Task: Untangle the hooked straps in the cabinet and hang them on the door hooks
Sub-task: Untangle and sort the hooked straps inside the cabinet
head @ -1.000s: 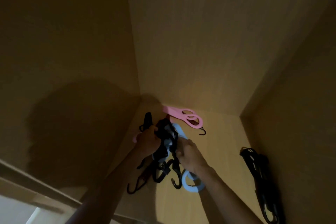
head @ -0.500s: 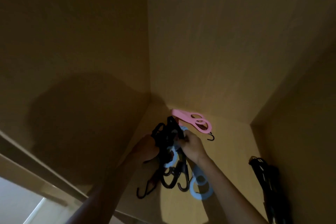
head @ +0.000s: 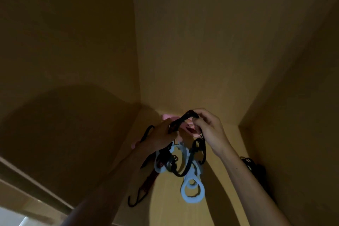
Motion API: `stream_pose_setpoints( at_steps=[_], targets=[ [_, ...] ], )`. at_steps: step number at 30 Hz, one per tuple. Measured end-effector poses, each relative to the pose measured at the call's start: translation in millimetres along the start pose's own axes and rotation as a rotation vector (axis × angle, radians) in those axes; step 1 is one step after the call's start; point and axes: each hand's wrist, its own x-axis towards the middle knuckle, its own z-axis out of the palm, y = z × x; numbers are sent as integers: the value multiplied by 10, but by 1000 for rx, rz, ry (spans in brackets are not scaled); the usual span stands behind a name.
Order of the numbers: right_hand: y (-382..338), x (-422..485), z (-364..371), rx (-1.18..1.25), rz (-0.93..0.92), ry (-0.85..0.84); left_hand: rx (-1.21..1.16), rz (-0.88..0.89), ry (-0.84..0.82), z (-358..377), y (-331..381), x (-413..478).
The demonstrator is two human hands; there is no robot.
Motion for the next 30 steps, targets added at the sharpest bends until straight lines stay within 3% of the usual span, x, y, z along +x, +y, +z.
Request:
stream_pose_setpoints(
  at_steps=[4,8,12,16,23,27,30],
  targets=[
    [102,-12,-130,-161,88,34,-307,8,130,-49,172,27],
    [331,-52,-153,-378,211,-73,-59,10,222,-136,283,89],
    [427,-82,-256,-440,213,-15,274,-25,169,-222,162,103],
    [477,-102,-335,-458,264,16,444,-30,16,-227,-37,47],
    [665,-132,-464,-569,357,-89,427,-123,-37,-224,-139,-26],
    [836,-179,-611,-935,385,-237,455,-145,-23,-290,-227,-22],
    [913,-235,-664,-1018,428,-284,400,-111,-14,-277,-255,-36]
  ],
)
